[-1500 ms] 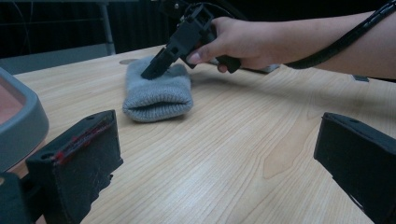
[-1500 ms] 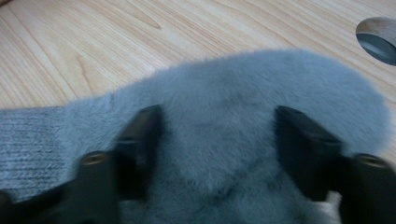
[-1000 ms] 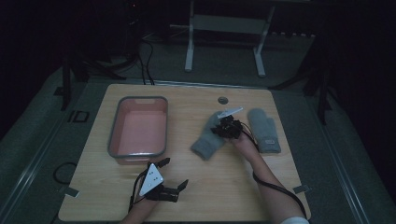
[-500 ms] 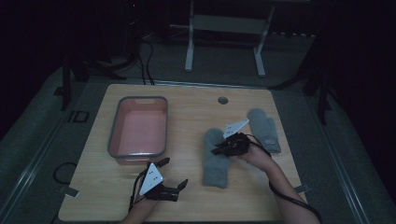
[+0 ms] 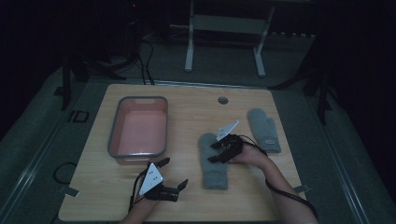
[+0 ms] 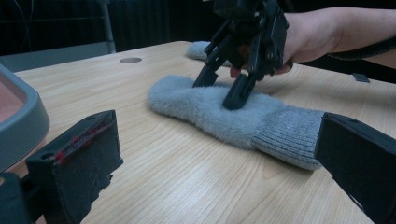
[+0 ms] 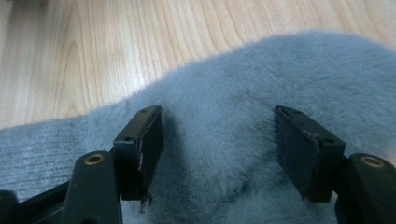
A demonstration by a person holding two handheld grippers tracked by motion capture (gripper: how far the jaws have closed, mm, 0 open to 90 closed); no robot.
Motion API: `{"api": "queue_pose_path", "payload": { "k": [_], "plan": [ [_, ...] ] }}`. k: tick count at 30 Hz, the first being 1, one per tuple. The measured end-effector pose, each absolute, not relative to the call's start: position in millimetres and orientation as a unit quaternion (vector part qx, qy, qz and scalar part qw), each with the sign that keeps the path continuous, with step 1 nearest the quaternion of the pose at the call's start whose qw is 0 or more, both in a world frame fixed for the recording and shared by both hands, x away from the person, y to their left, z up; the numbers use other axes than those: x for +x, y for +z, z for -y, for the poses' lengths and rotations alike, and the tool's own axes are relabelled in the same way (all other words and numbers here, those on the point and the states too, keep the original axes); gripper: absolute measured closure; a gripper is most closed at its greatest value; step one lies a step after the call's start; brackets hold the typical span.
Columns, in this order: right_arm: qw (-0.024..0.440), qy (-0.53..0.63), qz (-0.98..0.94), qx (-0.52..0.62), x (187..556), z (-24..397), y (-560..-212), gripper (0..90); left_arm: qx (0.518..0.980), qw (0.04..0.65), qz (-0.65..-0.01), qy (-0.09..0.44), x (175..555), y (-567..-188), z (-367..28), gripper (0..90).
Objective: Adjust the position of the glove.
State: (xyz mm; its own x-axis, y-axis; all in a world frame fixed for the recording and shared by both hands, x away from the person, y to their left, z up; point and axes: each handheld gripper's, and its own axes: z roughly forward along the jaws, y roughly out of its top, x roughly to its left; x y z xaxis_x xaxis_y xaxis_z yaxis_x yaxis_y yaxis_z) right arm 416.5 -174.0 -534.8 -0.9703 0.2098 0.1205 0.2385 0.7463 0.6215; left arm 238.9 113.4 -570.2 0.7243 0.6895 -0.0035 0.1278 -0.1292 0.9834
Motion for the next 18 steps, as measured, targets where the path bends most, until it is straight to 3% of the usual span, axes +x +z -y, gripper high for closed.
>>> {"api": "queue_pose_path", "payload": {
  "k": [3,9,10,18],
  "plan": [
    [-0.015,-0.344,0.928,-0.145,413,182,-522,29.7,0.712,0.595,-0.288,0.235,239,-570,-114,0.9],
    [-0.047,-0.358,0.907,-0.218,407,207,-497,36.7,0.713,0.595,-0.286,0.236,239,-570,-113,0.9],
    [-0.078,-0.380,0.887,-0.250,403,221,-488,36.9,0.713,0.594,-0.286,0.237,239,-570,-113,0.9],
    [-0.164,-0.397,0.832,-0.350,397,268,-468,35.6,0.712,0.595,-0.289,0.235,239,-570,-114,0.9]
  ]
}}
